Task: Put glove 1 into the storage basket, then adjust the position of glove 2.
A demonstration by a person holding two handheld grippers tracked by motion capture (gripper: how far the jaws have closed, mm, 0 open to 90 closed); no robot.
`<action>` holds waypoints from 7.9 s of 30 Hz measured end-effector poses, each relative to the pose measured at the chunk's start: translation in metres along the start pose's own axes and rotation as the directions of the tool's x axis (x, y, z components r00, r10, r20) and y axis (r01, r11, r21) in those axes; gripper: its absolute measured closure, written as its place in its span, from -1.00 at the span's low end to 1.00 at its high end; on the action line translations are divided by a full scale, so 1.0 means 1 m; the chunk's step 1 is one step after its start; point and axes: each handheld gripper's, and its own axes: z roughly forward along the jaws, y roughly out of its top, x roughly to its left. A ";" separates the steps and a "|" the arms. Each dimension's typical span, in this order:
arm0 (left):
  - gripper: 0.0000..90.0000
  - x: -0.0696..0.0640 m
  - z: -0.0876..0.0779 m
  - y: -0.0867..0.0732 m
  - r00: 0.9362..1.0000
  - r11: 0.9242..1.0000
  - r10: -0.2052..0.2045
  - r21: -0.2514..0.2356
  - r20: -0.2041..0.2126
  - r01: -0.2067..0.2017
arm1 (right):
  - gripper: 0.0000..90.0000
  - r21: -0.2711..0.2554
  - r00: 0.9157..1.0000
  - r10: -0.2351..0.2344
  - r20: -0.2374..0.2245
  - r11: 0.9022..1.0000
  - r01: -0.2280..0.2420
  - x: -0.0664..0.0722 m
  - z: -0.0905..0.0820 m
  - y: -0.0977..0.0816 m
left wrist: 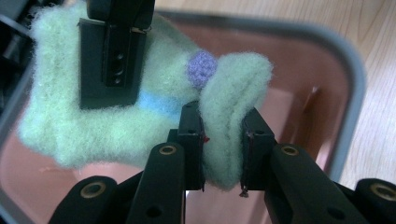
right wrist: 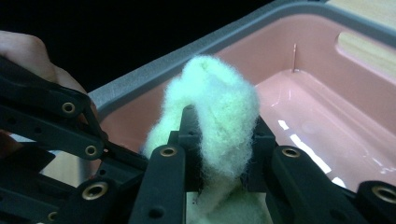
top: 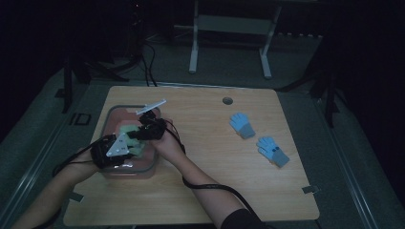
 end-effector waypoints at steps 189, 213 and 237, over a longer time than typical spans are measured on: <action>-0.94 -0.132 0.109 0.077 0.943 0.942 -0.202 -0.211 0.263 0.260 | 0.94 -0.104 0.761 0.259 0.595 0.964 -0.246 -0.193 -0.219 -0.182; -0.94 -0.128 0.107 0.076 0.938 0.936 -0.204 -0.223 0.280 0.270 | 0.94 -0.306 0.760 0.423 0.493 0.902 -0.303 -0.035 -0.190 -0.200; -0.94 -0.130 0.108 0.076 0.944 0.943 -0.183 -0.221 0.276 0.247 | 0.35 -0.286 0.703 0.455 0.547 0.890 -0.354 -0.034 -0.166 -0.226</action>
